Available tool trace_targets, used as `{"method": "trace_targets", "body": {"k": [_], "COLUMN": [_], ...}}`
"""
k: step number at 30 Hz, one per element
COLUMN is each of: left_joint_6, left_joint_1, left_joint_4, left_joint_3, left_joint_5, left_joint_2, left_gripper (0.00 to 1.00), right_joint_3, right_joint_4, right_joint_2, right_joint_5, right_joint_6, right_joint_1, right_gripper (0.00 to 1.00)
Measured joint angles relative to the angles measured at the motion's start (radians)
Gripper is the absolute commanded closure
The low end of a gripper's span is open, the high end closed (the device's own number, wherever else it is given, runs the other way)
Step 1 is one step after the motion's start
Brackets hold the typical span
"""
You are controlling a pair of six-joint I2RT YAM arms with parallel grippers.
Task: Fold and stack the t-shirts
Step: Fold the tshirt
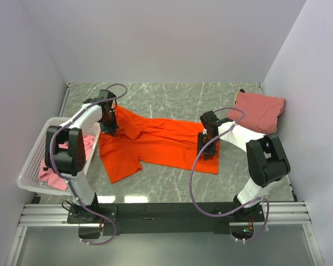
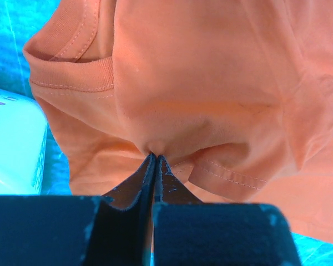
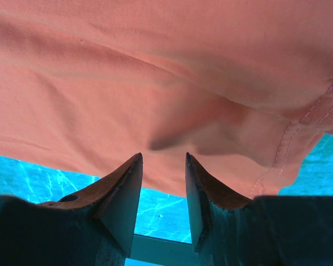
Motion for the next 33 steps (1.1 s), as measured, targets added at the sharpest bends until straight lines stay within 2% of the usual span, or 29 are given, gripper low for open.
{"method": "trace_targets", "body": {"k": [12,16,25,31,33], "left_joint_6": [0.023,0.028,0.042,0.041,0.040], "left_joint_1": [0.002,0.002,0.002,0.004,0.004], "left_joint_4": [-0.008,-0.010,-0.019,-0.020,-0.018], "left_joint_3": [-0.003,-0.022,-0.079,-0.086,-0.086], "left_joint_5": [0.026,0.033,0.026,0.014,0.014], "left_joint_2": [0.000,-0.003,-0.031,-0.056,-0.060], "left_gripper": [0.89,0.82,0.88,0.88,0.85], "right_joint_3": [-0.026,-0.032,-0.032,-0.032,-0.032], "right_joint_4": [0.005,0.004,0.005,0.005,0.005], "right_joint_2": [-0.011,-0.015,-0.016,-0.016,-0.016], "right_joint_5": [-0.004,-0.006,-0.007,-0.011,-0.010], "right_joint_6": [0.000,0.000,0.000,0.000,0.001], "right_joint_1": [0.007,0.008,0.015,0.020,0.021], "right_gripper": [0.56,0.56,0.56,0.56,0.56]}}
